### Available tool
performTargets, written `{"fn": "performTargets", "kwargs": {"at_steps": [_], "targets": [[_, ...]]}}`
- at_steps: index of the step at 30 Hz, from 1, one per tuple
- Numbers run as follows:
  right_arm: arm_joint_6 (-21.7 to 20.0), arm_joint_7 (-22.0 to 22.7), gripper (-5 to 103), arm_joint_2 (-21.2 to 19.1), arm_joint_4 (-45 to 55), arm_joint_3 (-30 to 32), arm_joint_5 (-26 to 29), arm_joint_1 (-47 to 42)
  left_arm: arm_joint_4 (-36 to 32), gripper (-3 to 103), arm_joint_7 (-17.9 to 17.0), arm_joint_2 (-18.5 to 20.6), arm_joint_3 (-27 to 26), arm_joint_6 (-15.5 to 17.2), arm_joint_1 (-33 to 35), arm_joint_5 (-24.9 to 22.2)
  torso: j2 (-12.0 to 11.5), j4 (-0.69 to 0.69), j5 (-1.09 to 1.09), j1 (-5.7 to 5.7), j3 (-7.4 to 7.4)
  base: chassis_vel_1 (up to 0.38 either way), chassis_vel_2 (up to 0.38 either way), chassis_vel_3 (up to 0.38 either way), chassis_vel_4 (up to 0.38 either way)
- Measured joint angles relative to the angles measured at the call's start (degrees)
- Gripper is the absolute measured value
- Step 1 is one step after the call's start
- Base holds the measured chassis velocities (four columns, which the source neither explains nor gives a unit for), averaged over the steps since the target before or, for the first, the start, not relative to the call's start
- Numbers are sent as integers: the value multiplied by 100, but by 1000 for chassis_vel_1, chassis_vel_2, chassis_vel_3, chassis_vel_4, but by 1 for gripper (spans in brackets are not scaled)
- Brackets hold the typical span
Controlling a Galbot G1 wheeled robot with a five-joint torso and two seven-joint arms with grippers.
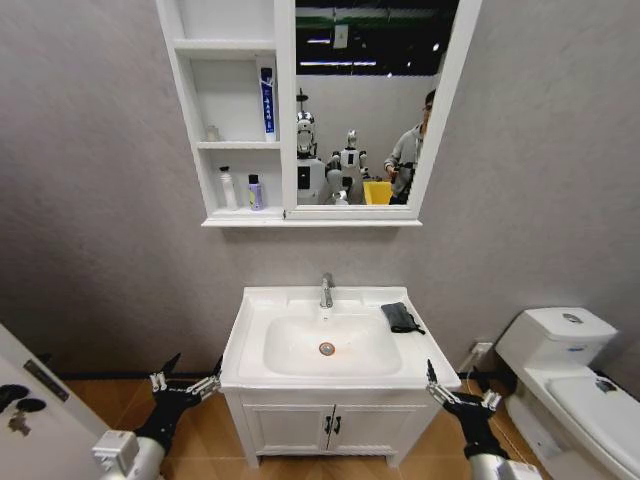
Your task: Move facial cleanser and shampoo from washbasin to cabinet, then wipe washbasin with towel.
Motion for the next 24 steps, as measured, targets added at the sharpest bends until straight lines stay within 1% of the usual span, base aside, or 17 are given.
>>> {"fn": "performTargets", "kwargs": {"at_steps": [3, 6, 7, 8, 11, 12, 13, 14, 15, 16, 17, 19, 21, 22, 23, 24], "targets": [[-10, -17, 100, -31, 8, 17, 71, 30, 3, 100, -2, 1, 0, 1, -3, -2, 0, 0, 0, 0, 0, 0, 0, 0, 0], [-121, -15, 100, -125, -14, 60, 234, 211, 9, 100, -4, 3, 2, 1, -6, -5, 0, -1, 0, 0, 0, 0, 0, 0, 0], [-219, -2, 100, -199, -52, 92, 362, 343, 12, 100, -5, 4, 3, 1, -7, -6, 0, 0, 0, 0, 0, 0, 0, 0, 0], [-219, -2, 100, -199, -52, 92, 362, 343, 12, 100, -5, 4, 3, 1, -7, -6, 0, 0, 0, 0, 0, 0, 0, 0, 0], [-647, 129, 100, -492, -288, 140, 896, 904, 18, 100, -7, 6, 5, 1, -11, -8, 0, -1, 2, 0, 0, 0, 0, 0, 0], [-647, 129, 100, -492, -288, 140, 896, 904, 18, 100, -7, 6, 5, 1, -11, -8, 0, -1, 2, 0, 0, 0, 0, 0, 0], [-927, 201, 100, -659, -370, 138, 1086, 1143, 18, 100, -9, 7, 6, 1, -12, -9, 0, -1, 2, 0, 0, 0, 0, 0, 0], [-1301, 242, 100, -902, -485, 111, 1351, 1509, 20, 100, -11, 8, 7, 2, -13, -9, 0, 1, 1, 0, 1, 0, 0, 0, 0], [-1301, 242, 100, -902, -485, 111, 1351, 1509, 20, 100, -11, 8, 7, 2, -13, -9, 0, 1, 1, 0, 1, 0, 0, 0, 0], [-1555, 253, 100, -1062, -590, 80, 1545, 1786, 21, 100, -11, 8, 8, 3, -13, -10, 0, 3, 2, 1, 1, 0, 0, 0, 0], [-1813, 251, 100, -1240, -749, 35, 1746, 2096, 23, 100, -14, 8, 8, 3, -14, -10, -1, 1, 3, 1, 1, 0, 0, 0, 0], [-1896, 247, 100, -1315, -832, 10, 1808, 2228, 23, 100, -14, 9, 8, 3, -15, -11, 0, 1, 0, 2, 1, 0, 0, 0, 0], [-2153, 169, 100, -1617, -1255, -103, 1946, 2672, 24, 100, -13, 9, 9, 4, -15, -11, -1, 0, 1, 2, 1, 0, 0, 0, 0], [-2153, 169, 100, -1617, -1255, -103, 1946, 2672, 24, 100, -13, 9, 9, 4, -15, -11, -1, 0, 1, 2, 1, 0, 0, 0, 0], [-2254, 80, 100, -1823, -1616, -232, 2020, 3001, 25, 100, -13, 10, 9, 4, -16, -12, -1, -1, 1, 1, 1, 0, 0, 0, 0], [-2301, 65, 100, -1895, -1766, -312, 2100, 3152, 25, 100, -14, 10, 8, 4, -16, -11, -1, -1, 1, 2, 1, 0, 0, 0, 0]]}}
